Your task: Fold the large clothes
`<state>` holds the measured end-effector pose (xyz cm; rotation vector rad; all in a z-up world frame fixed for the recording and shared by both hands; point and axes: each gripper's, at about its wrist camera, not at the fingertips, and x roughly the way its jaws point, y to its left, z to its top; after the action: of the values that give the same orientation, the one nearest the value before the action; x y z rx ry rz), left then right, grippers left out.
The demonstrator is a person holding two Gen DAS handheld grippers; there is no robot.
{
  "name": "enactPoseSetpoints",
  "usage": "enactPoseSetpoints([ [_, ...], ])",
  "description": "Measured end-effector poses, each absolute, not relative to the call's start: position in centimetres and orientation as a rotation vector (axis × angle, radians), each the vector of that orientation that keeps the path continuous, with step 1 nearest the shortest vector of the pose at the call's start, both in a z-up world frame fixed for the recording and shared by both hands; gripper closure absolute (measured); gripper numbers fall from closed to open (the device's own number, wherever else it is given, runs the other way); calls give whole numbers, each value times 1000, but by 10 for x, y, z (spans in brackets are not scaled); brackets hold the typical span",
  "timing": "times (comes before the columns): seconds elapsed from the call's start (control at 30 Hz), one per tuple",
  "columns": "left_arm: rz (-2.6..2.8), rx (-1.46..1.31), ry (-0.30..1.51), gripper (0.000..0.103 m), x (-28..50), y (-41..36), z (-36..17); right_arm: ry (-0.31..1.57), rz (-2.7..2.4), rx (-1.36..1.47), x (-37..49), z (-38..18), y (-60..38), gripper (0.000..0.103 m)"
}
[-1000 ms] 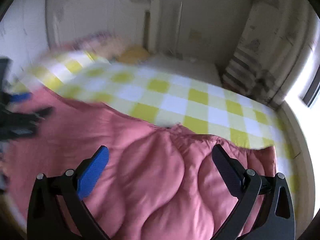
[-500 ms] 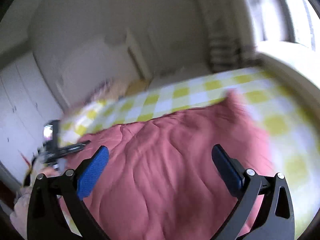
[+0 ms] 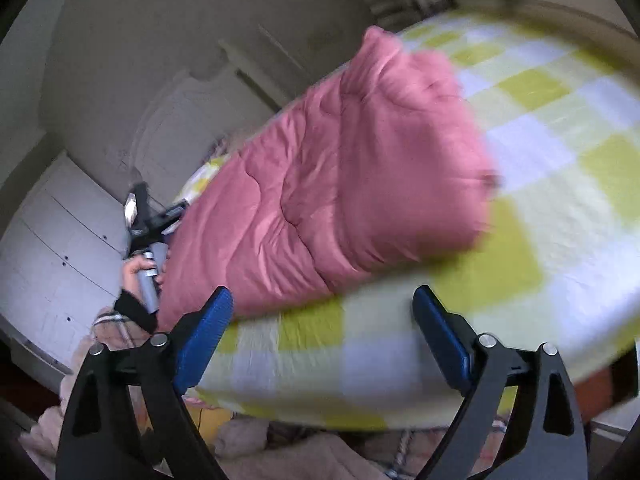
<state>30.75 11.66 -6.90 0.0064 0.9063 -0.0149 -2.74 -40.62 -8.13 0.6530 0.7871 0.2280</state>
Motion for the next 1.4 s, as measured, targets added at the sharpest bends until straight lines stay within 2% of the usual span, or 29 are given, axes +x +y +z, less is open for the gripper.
enactPoseSetpoints([
  [0.1,-16,8,907,2,307,116,-70,811,159,638,14,-79,-389,8],
  [0.23,-14,23,909,2,307,112,-72,683,-23,821,58,-83,-401,7],
  [0.27,-12,30,909,2,307,110,-72,636,-53,841,62,-84,-404,9],
  [0.33,-10,30,908,2,307,111,-72,578,-9,914,62,-94,-410,61],
  [0.43,-1,10,907,2,308,115,-72,500,72,986,44,-100,-423,69],
  [0.57,14,98,878,2,298,99,-61,448,104,889,2,-83,-426,69],
  [0.67,-5,108,719,2,262,68,-22,410,84,820,-15,-61,-434,69],
  [0.73,-80,89,656,2,241,35,1,380,74,793,-31,-50,-439,69],
  [0.8,-109,192,639,2,230,-10,11,358,62,755,-43,-38,-440,69],
  [0.87,-112,338,631,2,224,-58,7,339,56,727,-51,-29,-440,69],
  [1.0,-65,571,748,2,237,-122,-62,333,56,620,-58,-10,-425,69],
  [1.07,-84,501,780,2,240,-117,-70,318,45,569,-60,-2,-418,69],
  [1.17,-92,440,742,2,225,-99,-47,311,31,507,-59,6,-408,69],
  [1.3,-143,320,617,2,159,-60,-5,300,5,451,-66,12,-398,69],
  [1.4,-208,291,586,2,105,-48,-7,299,-1,416,-65,18,-385,69],
])
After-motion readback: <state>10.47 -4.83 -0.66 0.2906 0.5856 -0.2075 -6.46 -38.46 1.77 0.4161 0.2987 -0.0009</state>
